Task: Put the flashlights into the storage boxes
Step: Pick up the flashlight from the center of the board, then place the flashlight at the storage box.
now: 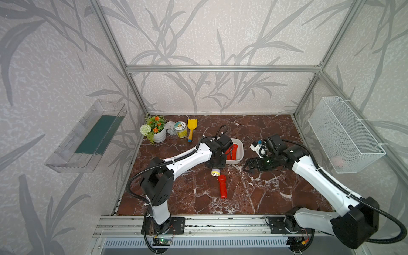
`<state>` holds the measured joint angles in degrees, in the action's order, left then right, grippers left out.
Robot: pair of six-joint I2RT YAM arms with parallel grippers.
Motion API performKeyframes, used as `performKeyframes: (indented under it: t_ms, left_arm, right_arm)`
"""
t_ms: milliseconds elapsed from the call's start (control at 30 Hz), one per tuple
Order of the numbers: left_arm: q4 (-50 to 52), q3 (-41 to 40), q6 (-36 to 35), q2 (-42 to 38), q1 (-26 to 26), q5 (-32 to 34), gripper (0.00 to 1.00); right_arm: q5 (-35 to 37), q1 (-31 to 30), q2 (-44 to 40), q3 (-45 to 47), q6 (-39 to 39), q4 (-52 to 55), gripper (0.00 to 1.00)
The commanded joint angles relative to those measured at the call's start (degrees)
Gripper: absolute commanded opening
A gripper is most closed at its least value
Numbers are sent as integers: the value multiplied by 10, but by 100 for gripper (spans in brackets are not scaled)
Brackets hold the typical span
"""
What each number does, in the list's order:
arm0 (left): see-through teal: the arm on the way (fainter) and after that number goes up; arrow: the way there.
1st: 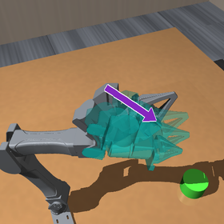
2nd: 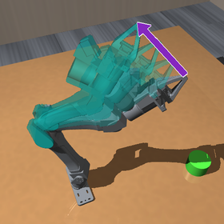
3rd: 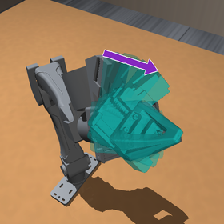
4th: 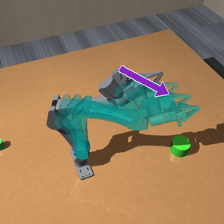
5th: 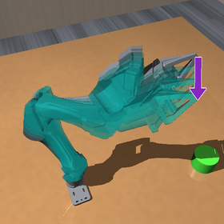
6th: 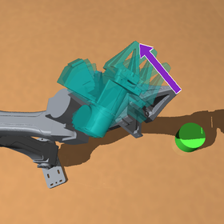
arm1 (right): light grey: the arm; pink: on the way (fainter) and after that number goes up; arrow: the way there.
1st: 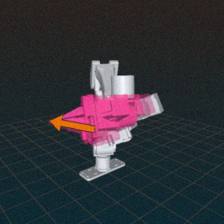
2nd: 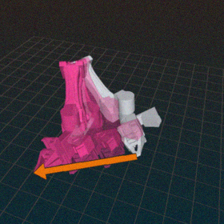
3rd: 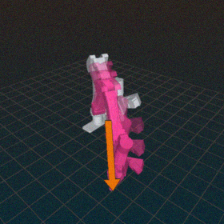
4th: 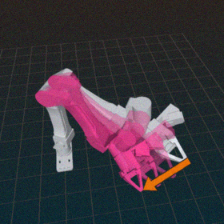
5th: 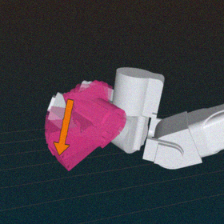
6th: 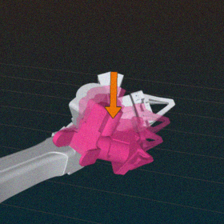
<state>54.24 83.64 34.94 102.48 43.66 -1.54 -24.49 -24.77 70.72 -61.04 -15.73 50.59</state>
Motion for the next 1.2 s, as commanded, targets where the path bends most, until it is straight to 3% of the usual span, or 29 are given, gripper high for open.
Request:
performKeyframes:
  t_ms: [0,233,633,1167]
  left_arm:
    - [40,57,-53,24,-23,12,34]
    - [59,179,-109,110,-52,-1,34]
    - [73,293,-154,217,-91,-45,34]
    - [40,252,-126,231,-99,-97,35]
  right_arm:
    - [0,11,-8,-23,10,-8,99]
    - [6,19,18,-52,0,-32,99]
    - [25,24,59,-77,-16,-59,99]
    - [18,32,105,-107,-3,-41,99]
